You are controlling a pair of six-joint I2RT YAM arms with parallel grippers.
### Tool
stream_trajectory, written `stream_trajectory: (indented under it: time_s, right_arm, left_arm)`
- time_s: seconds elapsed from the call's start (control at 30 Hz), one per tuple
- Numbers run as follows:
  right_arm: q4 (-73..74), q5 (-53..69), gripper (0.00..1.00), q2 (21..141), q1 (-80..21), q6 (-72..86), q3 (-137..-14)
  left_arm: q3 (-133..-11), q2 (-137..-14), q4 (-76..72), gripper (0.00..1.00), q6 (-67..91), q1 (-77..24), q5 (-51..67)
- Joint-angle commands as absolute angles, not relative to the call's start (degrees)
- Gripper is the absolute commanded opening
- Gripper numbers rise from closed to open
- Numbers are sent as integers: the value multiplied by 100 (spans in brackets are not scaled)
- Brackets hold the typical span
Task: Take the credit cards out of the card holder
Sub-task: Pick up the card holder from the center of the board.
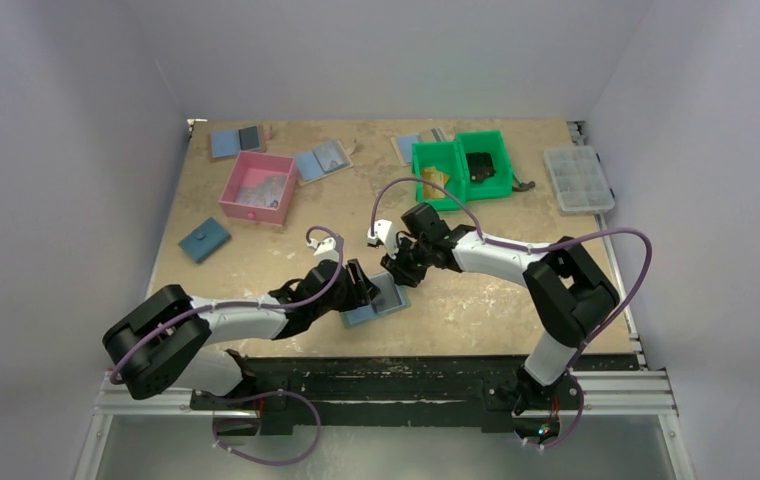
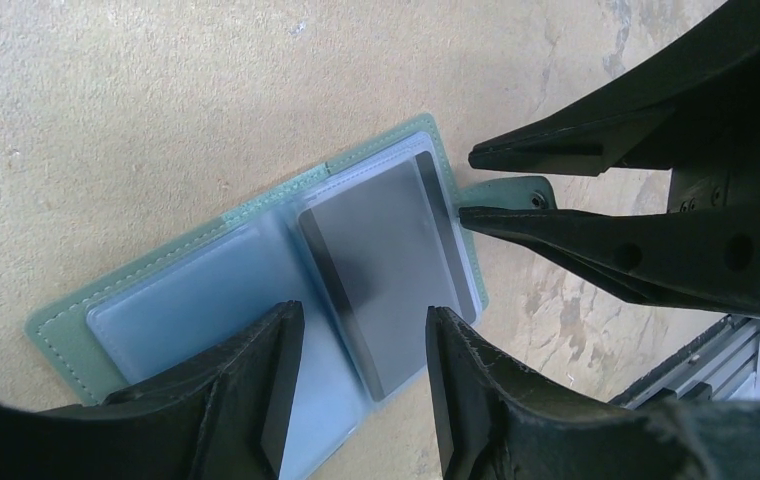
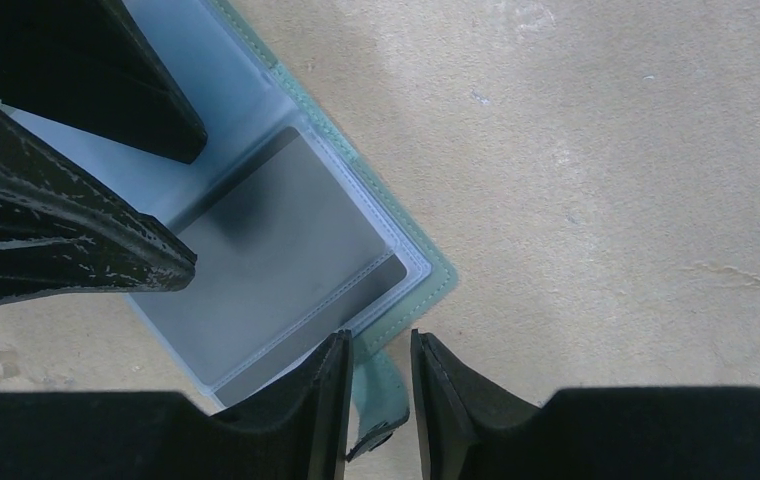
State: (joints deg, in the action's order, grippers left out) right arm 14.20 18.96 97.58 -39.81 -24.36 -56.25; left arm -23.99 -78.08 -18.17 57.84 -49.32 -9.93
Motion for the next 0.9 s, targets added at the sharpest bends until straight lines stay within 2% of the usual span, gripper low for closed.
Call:
stream_trajectory:
  time_s: [0.0, 0.87]
  right_arm:
    - [1336, 1704, 35, 9739, -4017, -2331, -5836]
    - [1415, 1934, 34, 9880, -4087, -2267, -5879]
  left_arm:
    - [-2623, -7849, -1847, 51, 5810, -4968, -1156]
    - [-2668, -8046, -1895, 52, 5801, -4966, -1079]
